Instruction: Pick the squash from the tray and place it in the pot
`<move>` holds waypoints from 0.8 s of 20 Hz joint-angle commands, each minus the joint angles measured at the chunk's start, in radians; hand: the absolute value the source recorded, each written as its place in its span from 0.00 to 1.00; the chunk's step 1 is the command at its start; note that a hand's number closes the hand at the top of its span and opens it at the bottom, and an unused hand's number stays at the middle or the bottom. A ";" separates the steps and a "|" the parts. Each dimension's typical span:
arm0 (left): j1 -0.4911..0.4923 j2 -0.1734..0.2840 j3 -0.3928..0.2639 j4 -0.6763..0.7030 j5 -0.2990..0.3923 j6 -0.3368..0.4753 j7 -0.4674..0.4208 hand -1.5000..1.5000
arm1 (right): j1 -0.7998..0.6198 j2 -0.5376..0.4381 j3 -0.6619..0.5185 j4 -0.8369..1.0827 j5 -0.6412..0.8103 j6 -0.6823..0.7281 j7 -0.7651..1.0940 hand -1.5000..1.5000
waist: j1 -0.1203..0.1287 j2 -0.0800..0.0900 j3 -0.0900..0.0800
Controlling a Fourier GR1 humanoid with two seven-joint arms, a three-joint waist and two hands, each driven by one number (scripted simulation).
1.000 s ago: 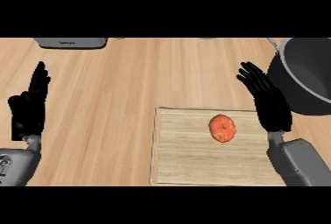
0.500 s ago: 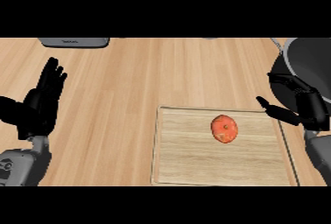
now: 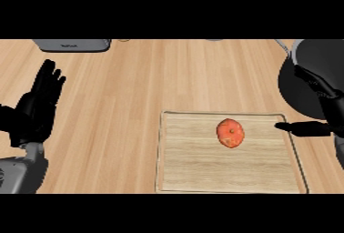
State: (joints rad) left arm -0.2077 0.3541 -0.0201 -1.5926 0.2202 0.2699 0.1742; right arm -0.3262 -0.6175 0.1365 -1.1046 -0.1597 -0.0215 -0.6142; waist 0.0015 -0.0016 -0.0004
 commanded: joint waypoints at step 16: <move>0.047 -0.034 0.012 -0.032 -0.017 -0.017 -0.021 0.50 | -0.120 -0.096 0.367 -0.433 0.264 0.339 0.856 0.00 | -0.001 -0.001 0.000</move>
State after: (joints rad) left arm -0.1900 0.3436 -0.0070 -1.6008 0.2142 0.2462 0.1744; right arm -0.4600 -0.7397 0.4675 -1.4707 0.0748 0.2738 0.1099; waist 0.0014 -0.0040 -0.0022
